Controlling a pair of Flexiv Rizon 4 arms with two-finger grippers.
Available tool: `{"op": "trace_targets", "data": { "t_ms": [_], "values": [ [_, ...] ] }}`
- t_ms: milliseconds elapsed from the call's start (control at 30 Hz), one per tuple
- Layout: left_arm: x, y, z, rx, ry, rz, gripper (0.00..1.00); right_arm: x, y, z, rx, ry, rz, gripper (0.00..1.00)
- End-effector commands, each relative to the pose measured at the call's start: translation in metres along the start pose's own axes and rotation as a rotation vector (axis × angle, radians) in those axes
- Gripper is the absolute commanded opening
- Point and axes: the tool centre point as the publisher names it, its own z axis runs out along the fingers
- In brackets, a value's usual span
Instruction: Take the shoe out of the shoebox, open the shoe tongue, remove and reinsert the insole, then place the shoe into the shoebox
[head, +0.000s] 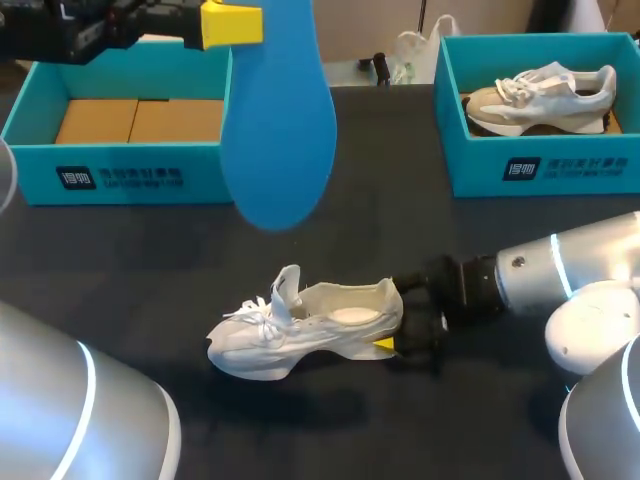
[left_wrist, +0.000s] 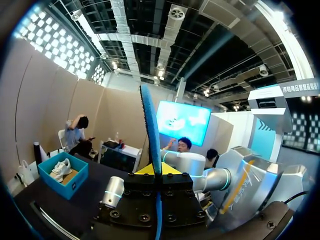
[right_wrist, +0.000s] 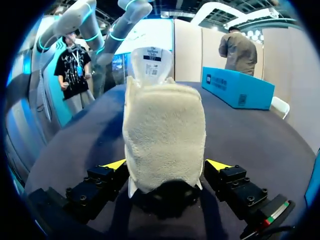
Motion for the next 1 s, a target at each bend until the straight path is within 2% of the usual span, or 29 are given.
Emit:
{"op": "trace_targets", "data": {
  "t_ms": [33,100,267,300,467,767,1000],
  "values": [
    [-0.002,-0.001,0.001,-0.004,0.002,0.000,0.00,0.008,0.004,-0.024,0.087,0.033,-0.012,1.00],
    [-0.002,-0.001,0.001,-0.004,0.002,0.000,0.00,0.007,0.010,-0.031,0.133,0.055,-0.032,1.00],
    [-0.002,-0.001,0.001,-0.004,0.002,0.000,0.00,0.004,0.020,-0.039,0.350,0.169,-0.043,1.00],
    [-0.002,-0.001,0.001,-0.004,0.002,0.000,0.00,0.003,0.022,-0.041,0.373,0.183,-0.048,1.00],
    [-0.002,-0.001,0.001,-0.004,0.002,0.000,0.00,0.000,0.032,-0.051,0.498,0.180,-0.037,1.00],
    [-0.002,-0.001,0.001,-0.004,0.002,0.000,0.00,0.000,0.052,-0.055,0.730,0.176,-0.043,1.00],
    [-0.002,-0.001,0.001,-0.004,0.002,0.000,0.00,0.000,0.064,-0.062,0.910,0.089,-0.008,1.00]
  ]
}}
